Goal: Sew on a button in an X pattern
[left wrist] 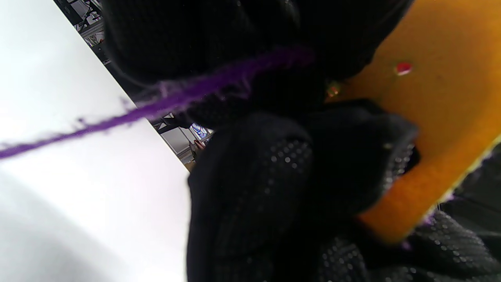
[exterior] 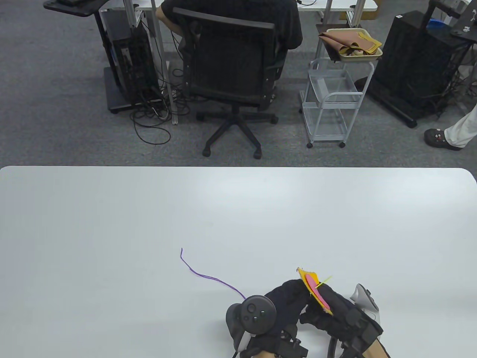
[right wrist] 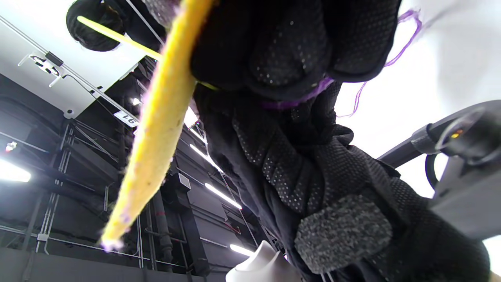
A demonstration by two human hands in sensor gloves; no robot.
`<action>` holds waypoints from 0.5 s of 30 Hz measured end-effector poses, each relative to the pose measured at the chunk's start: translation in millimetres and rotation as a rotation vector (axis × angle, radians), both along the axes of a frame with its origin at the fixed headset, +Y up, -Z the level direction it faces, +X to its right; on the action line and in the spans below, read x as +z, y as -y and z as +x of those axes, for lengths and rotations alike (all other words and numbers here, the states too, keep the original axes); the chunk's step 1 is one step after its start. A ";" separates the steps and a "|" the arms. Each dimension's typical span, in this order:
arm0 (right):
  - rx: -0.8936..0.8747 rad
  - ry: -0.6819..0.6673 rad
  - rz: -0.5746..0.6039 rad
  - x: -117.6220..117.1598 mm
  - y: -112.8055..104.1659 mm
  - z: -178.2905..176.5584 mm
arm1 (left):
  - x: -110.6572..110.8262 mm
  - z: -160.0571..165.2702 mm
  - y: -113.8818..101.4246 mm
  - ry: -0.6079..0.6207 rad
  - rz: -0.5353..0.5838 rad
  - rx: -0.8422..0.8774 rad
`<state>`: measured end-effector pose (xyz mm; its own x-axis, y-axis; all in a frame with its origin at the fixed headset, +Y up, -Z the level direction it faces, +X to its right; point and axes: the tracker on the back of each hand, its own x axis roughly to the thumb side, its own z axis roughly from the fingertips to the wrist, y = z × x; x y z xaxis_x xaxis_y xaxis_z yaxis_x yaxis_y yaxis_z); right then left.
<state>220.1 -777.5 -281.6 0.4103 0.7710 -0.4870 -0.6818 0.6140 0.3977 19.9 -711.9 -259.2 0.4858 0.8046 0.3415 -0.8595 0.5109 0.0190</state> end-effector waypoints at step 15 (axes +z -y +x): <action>0.065 0.018 0.079 -3.2 -1.9 5.6 | -5.3 -8.8 11.1 0.049 -0.119 0.242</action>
<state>225.7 -775.6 -284.8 0.3664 0.8318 -0.4169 -0.7263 0.5358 0.4307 11.1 -723.0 -264.4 0.2593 0.9313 0.2558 -0.9553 0.2863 -0.0738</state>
